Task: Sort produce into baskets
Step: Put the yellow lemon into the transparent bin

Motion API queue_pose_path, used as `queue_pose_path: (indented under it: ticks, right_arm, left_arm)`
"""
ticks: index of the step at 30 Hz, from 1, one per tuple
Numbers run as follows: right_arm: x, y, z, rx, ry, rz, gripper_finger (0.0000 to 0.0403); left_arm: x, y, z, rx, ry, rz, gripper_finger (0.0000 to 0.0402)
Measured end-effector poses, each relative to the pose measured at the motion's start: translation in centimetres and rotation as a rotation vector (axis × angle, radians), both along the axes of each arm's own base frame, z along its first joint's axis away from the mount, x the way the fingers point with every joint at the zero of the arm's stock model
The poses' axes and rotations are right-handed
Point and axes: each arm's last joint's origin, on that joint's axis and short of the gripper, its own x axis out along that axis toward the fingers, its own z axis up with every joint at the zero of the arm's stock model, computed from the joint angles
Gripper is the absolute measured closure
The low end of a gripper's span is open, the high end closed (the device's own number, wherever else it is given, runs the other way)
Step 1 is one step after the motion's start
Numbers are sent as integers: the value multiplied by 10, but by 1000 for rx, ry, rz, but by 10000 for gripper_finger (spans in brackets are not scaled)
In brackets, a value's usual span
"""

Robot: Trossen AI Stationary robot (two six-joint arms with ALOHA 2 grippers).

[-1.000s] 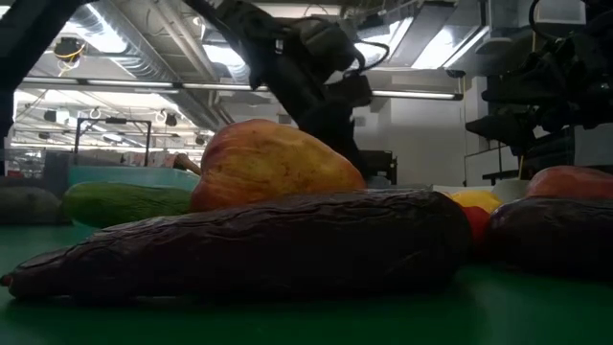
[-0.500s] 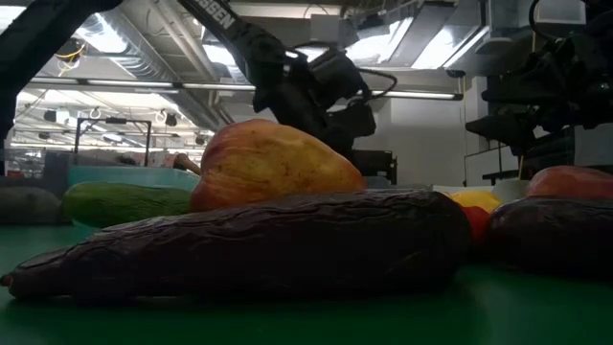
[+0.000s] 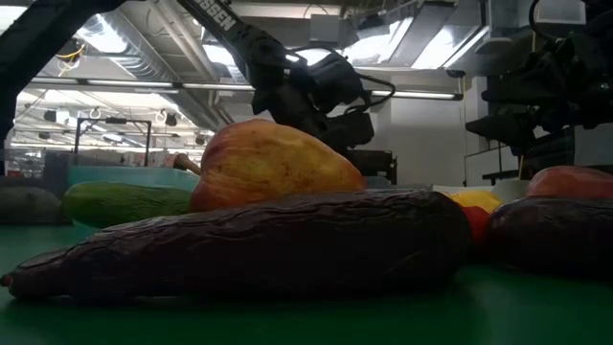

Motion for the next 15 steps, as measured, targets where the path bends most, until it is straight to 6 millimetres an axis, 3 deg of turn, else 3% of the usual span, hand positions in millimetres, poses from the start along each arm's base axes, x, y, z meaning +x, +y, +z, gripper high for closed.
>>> queue_pose_path:
  ticks: [6, 15]
  right_arm:
    - [0, 0, 0, 0, 0, 0, 84]
    - [0, 0, 0, 0, 0, 0, 84]
  left_arm:
    - [-4, 0, 18, -25, -14, 83, 220]
    - [-42, 6, 94, 147, -7, 253, 212]
